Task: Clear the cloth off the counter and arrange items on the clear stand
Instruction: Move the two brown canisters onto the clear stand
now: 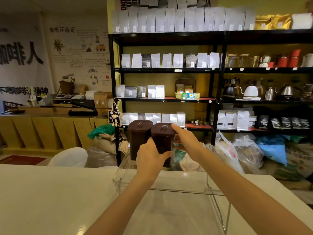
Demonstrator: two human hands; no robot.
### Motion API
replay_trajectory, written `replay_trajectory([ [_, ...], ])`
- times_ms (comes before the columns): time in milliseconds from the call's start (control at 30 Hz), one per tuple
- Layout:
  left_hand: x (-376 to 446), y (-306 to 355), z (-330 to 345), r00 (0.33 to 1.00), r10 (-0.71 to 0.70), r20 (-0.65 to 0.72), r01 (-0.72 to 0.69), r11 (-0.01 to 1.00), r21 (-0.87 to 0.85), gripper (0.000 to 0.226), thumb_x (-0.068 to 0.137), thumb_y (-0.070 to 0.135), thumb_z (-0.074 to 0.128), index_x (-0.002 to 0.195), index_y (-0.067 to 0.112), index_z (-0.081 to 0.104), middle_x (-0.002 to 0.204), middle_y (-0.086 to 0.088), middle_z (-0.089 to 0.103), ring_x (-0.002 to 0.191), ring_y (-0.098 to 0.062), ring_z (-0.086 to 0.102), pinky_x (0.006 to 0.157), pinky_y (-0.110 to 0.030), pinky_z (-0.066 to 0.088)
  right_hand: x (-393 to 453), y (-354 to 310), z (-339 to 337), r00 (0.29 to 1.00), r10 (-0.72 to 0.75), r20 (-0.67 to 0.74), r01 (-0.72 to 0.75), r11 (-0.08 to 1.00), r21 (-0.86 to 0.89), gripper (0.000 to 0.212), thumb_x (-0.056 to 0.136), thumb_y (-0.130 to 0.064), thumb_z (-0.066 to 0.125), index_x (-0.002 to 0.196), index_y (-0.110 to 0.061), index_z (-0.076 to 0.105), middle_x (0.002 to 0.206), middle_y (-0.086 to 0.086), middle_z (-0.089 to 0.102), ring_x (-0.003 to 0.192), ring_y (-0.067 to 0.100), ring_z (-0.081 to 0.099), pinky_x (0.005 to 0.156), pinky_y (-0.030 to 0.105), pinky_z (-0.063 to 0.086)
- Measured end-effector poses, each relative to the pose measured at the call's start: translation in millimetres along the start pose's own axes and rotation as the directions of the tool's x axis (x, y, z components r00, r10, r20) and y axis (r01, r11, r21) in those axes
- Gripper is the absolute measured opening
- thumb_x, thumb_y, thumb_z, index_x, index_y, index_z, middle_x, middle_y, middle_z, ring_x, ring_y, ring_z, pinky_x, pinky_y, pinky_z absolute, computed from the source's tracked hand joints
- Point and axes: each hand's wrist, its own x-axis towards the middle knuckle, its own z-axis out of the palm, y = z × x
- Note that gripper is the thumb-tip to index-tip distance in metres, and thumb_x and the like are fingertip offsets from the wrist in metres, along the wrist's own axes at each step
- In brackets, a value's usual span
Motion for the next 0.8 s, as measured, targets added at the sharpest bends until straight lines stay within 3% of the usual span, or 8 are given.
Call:
replay_trajectory([
  [167,12.0,3.1,7.7,1.000,-0.003,-0.004,0.004,0.998,0.064,0.055,0.069,0.031,0.077,0.114,0.009,0.055,0.112,-0.009,0.067,0.104,-0.025,0.064,0.086,-0.034,0.052,6.6,-1.8,2.5,0.999,0.046,-0.012,-0.046,0.998,0.038,0.045,0.091,-0.045,0.041,0.117,-0.012,0.057,0.120,0.011,0.061,0.113,0.027,0.055,0.103,0.042,0.044],
  [300,18.0,5.4,13.7,1.000,-0.014,-0.023,0.016,0.997,0.073,0.054,0.068,0.030,0.077,0.112,0.007,0.056,0.111,-0.010,0.067,0.103,-0.026,0.064,0.086,-0.035,0.052,8.7,-5.4,4.0,0.997,0.084,-0.001,-0.083,0.993,0.088,0.046,0.094,-0.043,0.036,0.124,-0.014,0.053,0.125,0.011,0.059,0.115,0.025,0.054,0.097,0.034,0.043],
  [400,19.0,6.8,17.3,0.999,-0.019,-0.036,0.022,0.996,0.086,0.054,0.069,0.031,0.077,0.112,0.006,0.055,0.111,-0.012,0.067,0.103,-0.027,0.064,0.086,-0.036,0.052,11.1,-4.4,4.3,0.995,0.099,-0.003,-0.098,0.991,0.093,0.047,0.093,-0.044,0.037,0.126,-0.013,0.052,0.128,0.012,0.059,0.117,0.026,0.053,0.102,0.036,0.044],
  [600,16.4,4.9,17.4,0.999,-0.008,-0.033,0.011,0.996,0.090,0.055,0.071,0.032,0.076,0.113,0.006,0.053,0.112,-0.012,0.066,0.104,-0.027,0.064,0.085,-0.036,0.053,8.2,-2.0,4.4,0.997,0.079,0.000,-0.079,0.995,0.056,0.049,0.094,-0.046,0.032,0.127,-0.014,0.051,0.130,0.011,0.057,0.120,0.025,0.050,0.107,0.038,0.038],
  [800,12.8,3.9,15.0,0.999,-0.007,-0.033,0.010,0.997,0.082,0.054,0.071,0.033,0.076,0.112,0.005,0.054,0.111,-0.013,0.067,0.103,-0.028,0.064,0.084,-0.037,0.054,-2.9,0.2,0.4,1.000,-0.003,0.017,0.004,0.996,-0.088,0.050,0.096,-0.045,0.023,0.127,-0.015,0.050,0.131,0.010,0.055,0.120,0.024,0.050,0.095,0.031,0.036],
])
